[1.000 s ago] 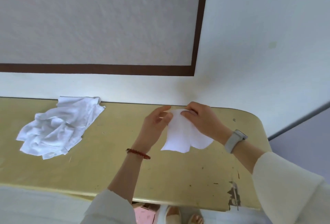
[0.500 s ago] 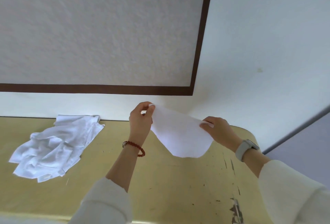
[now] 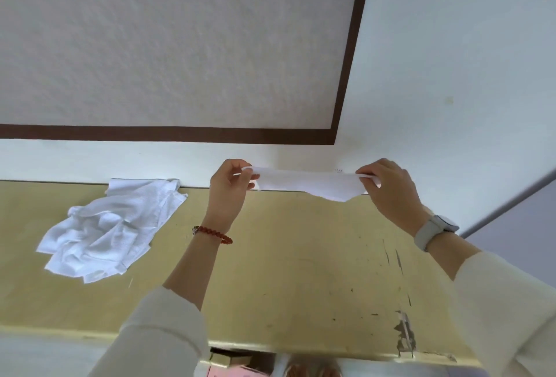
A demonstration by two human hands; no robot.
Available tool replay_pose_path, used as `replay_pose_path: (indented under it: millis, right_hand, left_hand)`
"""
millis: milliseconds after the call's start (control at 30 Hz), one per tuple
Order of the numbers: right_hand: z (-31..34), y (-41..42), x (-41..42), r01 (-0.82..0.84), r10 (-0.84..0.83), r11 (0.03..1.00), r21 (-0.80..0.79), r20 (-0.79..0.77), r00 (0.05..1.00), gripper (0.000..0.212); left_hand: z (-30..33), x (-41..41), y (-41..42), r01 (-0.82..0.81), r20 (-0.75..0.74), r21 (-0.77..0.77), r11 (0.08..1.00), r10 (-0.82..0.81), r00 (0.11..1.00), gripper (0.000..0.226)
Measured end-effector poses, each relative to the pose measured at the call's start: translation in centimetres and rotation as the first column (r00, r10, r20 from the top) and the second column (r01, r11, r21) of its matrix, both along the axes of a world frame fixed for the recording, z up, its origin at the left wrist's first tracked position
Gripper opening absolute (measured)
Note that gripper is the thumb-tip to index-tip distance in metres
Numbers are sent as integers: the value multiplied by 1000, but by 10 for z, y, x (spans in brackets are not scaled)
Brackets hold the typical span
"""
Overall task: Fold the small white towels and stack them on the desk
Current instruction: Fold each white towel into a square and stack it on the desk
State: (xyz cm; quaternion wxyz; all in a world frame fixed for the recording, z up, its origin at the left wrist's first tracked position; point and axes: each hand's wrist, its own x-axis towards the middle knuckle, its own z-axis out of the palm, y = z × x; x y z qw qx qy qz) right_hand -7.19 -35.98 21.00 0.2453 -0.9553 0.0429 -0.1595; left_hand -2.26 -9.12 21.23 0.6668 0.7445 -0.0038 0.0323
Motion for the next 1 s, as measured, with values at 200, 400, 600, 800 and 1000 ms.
replay_pose_path:
  millis: [200,400,600,800,1000]
  right_hand:
    - [-87,-10,-68,-163,147,986,-25,-307,940,19]
    - [-155,-5,-142,-155,180,983,102,-724,665,25]
    - [-164,-5,-166,48,145,972,232,-743,654,22]
    - [-165,-11,-143,340,6,840,423,-633,774,14]
    - [-179,-16,-101,407,-131,770,491,-502,855,9]
  left_hand:
    - [-82,-62,25,190,-303,260,947,-107,947,24]
    - [-156,-122,36,528,-676,363,768,-173,717,22]
    - [-172,-137,28,471,-664,354,808,-137,735,6]
    - [-175,-110,4,213,-577,190,958,-67,814,16]
    - [-194,-70,-22,64,-451,242,968,53,891,10]
